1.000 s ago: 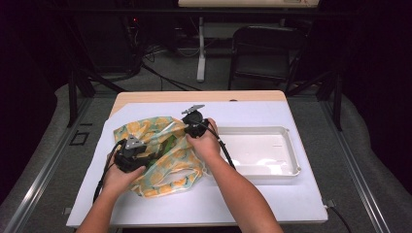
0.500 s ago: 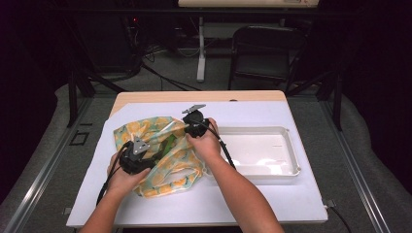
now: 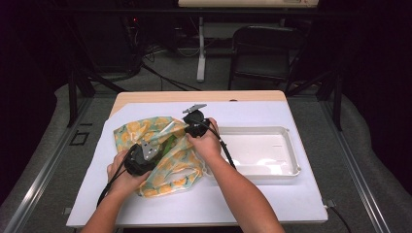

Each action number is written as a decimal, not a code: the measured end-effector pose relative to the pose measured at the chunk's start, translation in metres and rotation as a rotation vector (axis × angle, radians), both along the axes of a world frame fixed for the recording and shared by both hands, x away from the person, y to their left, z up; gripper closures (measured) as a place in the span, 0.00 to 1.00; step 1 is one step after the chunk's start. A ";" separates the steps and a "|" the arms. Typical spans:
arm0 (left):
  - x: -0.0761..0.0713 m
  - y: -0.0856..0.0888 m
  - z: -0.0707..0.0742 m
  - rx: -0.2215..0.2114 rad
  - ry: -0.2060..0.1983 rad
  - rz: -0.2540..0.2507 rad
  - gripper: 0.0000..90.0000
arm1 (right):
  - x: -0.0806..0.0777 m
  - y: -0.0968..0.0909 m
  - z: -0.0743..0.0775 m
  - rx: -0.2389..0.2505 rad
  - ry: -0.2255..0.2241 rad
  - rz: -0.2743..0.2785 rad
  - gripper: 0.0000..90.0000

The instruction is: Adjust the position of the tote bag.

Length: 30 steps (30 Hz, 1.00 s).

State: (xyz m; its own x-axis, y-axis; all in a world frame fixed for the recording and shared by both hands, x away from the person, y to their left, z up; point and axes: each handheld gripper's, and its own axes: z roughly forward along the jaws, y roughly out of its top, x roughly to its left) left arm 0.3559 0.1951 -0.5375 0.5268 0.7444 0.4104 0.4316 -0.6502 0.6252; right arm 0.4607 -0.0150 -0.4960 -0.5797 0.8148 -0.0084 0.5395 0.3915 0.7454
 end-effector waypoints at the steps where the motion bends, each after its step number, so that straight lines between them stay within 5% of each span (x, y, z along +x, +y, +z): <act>1: 0.000 0.001 0.001 0.007 -0.001 0.004 0.57 | 0.000 0.000 0.000 0.003 0.000 0.000 0.89; 12: 0.004 0.019 0.008 0.004 -0.023 0.029 0.95 | 0.000 -0.002 -0.002 -0.015 0.004 0.001 0.88; 22: 0.024 0.046 0.026 -0.170 -0.041 0.105 1.00 | -0.005 0.005 -0.006 -0.043 -0.010 0.023 0.84; 26: 0.033 0.054 0.031 -0.243 -0.030 0.117 1.00 | -0.014 0.006 0.000 0.006 -0.020 0.058 0.76; 30: 0.040 0.060 0.037 -0.294 -0.041 0.124 1.00 | -0.031 0.003 0.017 0.010 -0.091 0.100 0.67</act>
State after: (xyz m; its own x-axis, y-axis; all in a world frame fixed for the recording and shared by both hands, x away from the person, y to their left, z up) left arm 0.3959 0.2546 -0.5000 0.4122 0.8917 0.1870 0.4672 -0.3831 0.7969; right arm 0.4296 -0.0119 -0.4794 -0.6550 0.7535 -0.0572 0.4279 0.4323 0.7937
